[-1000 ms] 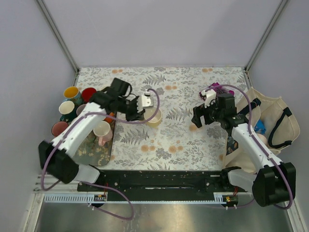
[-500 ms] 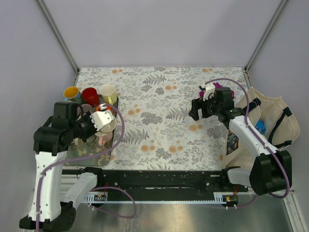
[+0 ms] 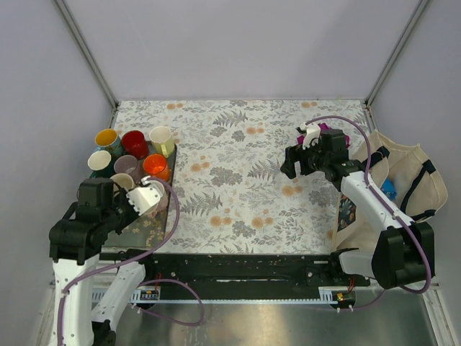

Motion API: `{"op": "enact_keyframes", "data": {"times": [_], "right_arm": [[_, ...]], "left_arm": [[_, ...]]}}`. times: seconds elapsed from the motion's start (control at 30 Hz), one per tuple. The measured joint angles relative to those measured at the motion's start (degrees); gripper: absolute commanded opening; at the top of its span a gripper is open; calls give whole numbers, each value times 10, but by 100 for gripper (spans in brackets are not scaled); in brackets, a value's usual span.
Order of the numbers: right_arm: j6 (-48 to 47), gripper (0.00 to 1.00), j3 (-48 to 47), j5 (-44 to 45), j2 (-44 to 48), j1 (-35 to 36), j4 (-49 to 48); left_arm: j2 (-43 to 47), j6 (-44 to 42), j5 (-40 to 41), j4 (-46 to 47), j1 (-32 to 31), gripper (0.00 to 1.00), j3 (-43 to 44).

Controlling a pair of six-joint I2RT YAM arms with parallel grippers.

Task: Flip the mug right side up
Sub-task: Move the cup to the tray.

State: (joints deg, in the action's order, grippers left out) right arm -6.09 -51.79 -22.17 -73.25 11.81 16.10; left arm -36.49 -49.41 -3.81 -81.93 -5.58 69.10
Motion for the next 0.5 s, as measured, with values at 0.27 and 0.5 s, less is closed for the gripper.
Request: {"op": "enact_keyframes", "data": {"times": [0.27, 0.5], "right_arm": [[-1, 94, 0, 0, 0, 0, -1], [-6, 94, 0, 0, -3, 0, -4]], "left_arm": [[12, 26, -3, 0, 0, 0, -98], [48, 51, -6, 0, 1, 0, -157]]}}
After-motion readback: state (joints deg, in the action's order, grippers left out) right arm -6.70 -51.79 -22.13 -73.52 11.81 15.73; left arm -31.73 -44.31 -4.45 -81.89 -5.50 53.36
